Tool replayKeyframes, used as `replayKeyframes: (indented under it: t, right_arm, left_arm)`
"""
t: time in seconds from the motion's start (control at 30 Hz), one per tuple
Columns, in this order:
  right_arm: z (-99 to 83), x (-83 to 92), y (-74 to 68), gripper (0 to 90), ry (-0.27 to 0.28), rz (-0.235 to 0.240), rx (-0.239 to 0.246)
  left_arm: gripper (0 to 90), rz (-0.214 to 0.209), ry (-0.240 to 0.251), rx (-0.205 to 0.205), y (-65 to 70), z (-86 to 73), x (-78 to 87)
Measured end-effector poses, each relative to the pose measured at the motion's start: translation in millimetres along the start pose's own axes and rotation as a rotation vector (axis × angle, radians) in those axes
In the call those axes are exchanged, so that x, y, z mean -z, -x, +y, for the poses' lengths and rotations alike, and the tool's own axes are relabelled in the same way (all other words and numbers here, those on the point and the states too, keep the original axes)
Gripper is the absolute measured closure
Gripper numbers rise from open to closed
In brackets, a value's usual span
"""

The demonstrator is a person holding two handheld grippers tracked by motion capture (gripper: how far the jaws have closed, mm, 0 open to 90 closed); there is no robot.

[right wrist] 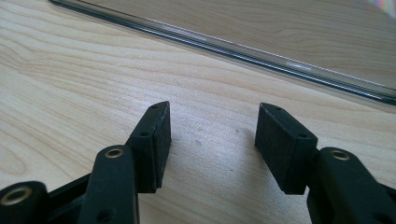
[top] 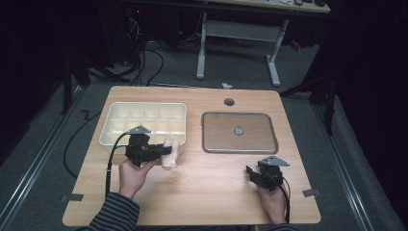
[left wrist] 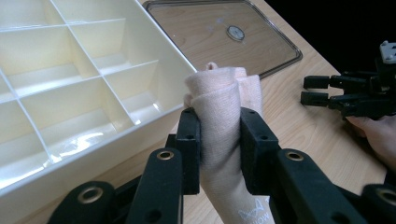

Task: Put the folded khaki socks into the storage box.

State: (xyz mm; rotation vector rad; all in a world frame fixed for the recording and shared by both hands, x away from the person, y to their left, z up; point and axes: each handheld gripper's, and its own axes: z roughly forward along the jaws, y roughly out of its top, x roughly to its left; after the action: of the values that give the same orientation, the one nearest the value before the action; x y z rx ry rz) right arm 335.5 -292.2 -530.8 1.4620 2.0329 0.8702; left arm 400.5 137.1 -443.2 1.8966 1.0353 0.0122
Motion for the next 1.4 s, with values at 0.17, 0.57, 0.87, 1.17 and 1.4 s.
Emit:
replayKeyframes:
  t: [0.17,0.57,0.87,1.17,1.4]
  right_arm:
    - [0.0,0.0,-0.1,45.5,0.000,-0.001,-0.001]
    - [-0.1,0.2,-0.8,44.3,-0.001,-0.010,-0.007]
    - [-0.1,0.1,-0.6,44.2,-0.002,-0.009,-0.010]
    - [-0.1,0.1,-0.7,44.2,-0.002,-0.009,-0.011]
    - [-0.1,0.1,-0.6,43.9,-0.003,-0.007,-0.011]
  left_arm:
    - [72.0,0.006,0.011,0.000,-5.1,6.0,7.0]
    - [72.0,0.034,0.018,0.031,-19.4,8.4,15.2]
    - [72.0,0.054,0.020,0.038,-30.9,11.9,20.2]
    - [72.0,0.066,0.039,0.048,-39.4,17.2,29.7]
    - [72.0,0.077,0.037,0.057,-43.8,17.6,32.2]
